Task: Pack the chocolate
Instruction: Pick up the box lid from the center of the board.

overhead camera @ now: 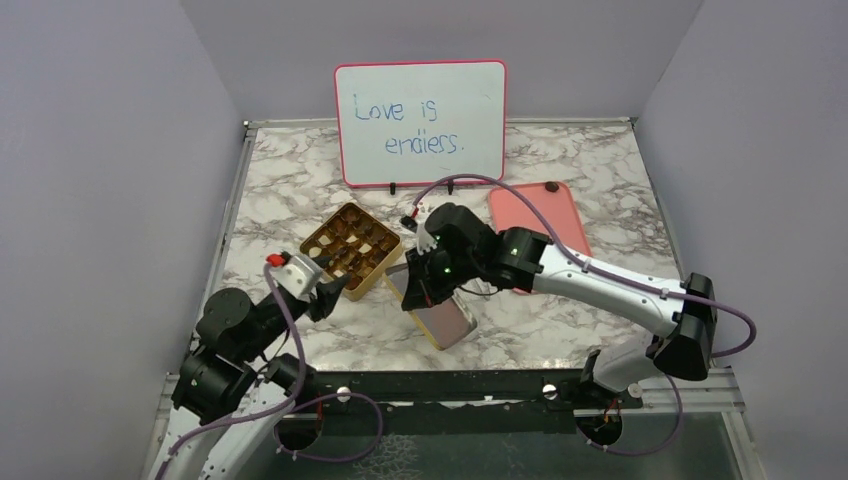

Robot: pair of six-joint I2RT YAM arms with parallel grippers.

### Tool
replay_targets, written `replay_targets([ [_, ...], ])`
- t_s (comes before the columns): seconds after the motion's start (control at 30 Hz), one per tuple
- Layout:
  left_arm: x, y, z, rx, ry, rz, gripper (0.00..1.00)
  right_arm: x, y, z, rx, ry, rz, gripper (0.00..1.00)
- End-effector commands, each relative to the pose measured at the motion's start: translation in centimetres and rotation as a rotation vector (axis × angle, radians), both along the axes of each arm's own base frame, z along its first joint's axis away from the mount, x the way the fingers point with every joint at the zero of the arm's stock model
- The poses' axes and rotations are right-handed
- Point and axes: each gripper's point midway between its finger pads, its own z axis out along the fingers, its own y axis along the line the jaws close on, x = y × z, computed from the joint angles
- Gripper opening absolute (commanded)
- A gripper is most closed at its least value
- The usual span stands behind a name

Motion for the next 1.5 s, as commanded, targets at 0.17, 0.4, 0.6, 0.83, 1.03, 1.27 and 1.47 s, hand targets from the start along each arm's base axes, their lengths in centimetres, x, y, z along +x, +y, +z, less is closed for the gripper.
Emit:
replay_targets([
  [0.17,-2.3,-6.4,-2.2,0.42,-0.197,-0.622,0.56,-1.5,-1.4,4.6,0.083,0.102,0.223,0.01],
  [0.4,-1.4,-7.6,-2.8,0.493,-0.214,-0.725,0.59,-1.4,-0.4,5.2,0.099,0.153,0.274,0.01],
  [0.6,-0.4,-7.4,-2.8,0.556,-0.248,-0.717,0.6,-1.3,0.0,4.4,0.077,0.178,0.287,0.01],
  [0.83,-0.9,-7.9,-3.0,0.564,-0.251,-0.784,0.59,-0.3,1.4,5.1,0.103,0.179,0.29,0.01],
  [1.03,-0.1,-7.8,-3.5,0.583,-0.222,-0.763,0.46,0.2,1.6,6.1,0.135,0.184,0.278,0.01],
  [1.27,3.1,-7.6,-2.3,0.527,-0.082,-0.592,0.19,4.1,1.7,9.0,0.207,0.134,0.117,0.17],
  [1.47,5.2,-8.8,-2.3,0.356,0.071,-0.487,0.0,12.7,-1.6,15.9,0.348,-0.095,-0.388,0.56],
])
